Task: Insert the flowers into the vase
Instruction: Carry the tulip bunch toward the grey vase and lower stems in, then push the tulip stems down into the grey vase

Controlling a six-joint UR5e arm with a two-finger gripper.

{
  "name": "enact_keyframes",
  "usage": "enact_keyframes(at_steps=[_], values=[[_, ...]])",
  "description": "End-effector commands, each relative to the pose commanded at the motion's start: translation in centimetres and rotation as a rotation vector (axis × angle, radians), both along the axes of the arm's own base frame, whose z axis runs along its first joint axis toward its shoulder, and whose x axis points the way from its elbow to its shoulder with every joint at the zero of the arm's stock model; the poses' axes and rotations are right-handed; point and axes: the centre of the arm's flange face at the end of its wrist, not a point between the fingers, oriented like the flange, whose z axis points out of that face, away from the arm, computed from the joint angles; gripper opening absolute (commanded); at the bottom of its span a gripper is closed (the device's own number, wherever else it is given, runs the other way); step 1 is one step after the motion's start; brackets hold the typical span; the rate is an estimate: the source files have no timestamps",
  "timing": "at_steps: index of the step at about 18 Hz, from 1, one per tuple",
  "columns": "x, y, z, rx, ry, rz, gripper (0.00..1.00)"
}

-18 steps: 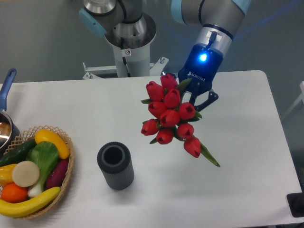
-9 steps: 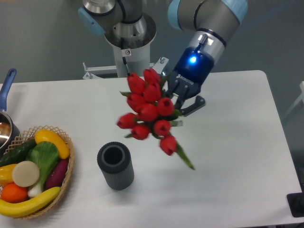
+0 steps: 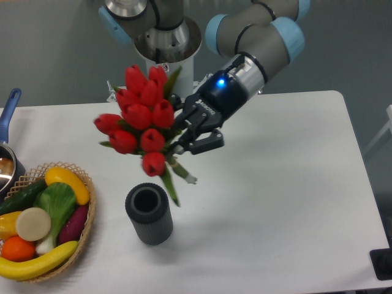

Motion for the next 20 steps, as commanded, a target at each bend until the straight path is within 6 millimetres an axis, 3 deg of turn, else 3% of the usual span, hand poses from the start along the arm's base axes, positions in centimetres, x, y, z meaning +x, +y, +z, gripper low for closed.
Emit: enact_keyframes(at_steps=[8, 20], values=[[0.8, 2.7, -3.3, 0.008, -0.065, -0.067, 0.30], [0.0, 3.4, -6.8, 0.051, -0.193, -0.102, 0.30]])
